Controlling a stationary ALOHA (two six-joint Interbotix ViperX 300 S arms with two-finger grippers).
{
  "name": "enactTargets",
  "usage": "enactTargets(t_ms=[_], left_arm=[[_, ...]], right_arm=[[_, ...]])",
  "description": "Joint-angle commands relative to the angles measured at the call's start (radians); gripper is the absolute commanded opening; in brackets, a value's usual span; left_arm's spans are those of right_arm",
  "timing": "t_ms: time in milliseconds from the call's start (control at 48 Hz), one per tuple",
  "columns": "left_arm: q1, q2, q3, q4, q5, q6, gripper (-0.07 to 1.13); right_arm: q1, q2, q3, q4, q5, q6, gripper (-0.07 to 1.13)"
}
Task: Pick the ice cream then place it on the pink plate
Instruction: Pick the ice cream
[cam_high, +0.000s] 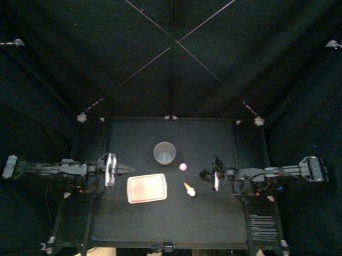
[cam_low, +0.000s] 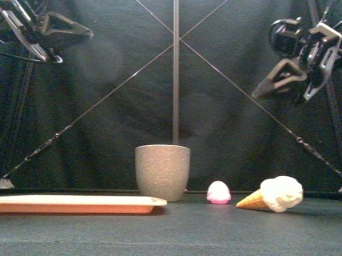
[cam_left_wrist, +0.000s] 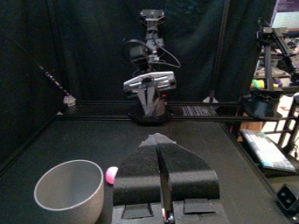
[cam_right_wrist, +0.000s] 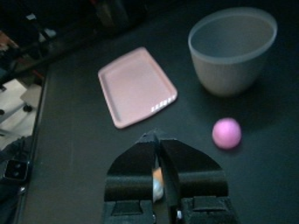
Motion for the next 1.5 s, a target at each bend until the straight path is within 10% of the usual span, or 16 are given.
enactTargets(t_ms=[21, 417, 1500], left_arm=[[0.003, 0.008, -0.015, 0.002, -0.003, 0.002, -0.03], [0.003, 0.008, -0.006, 0.002, -0.003, 0.002, -0.03], [0.003, 0.006, 0.017, 0.006, 0.002, 0.002, -0.03]], right_arm=[[0.005, 0.061, -0.044, 0.046, 0.091, 0.044, 0.28], [0.094, 0.146, -0.077, 0.097, 0.155, 0.156, 0.91], [0.132, 0.571, -0.233, 0.106, 0.207, 0.193, 0.91]])
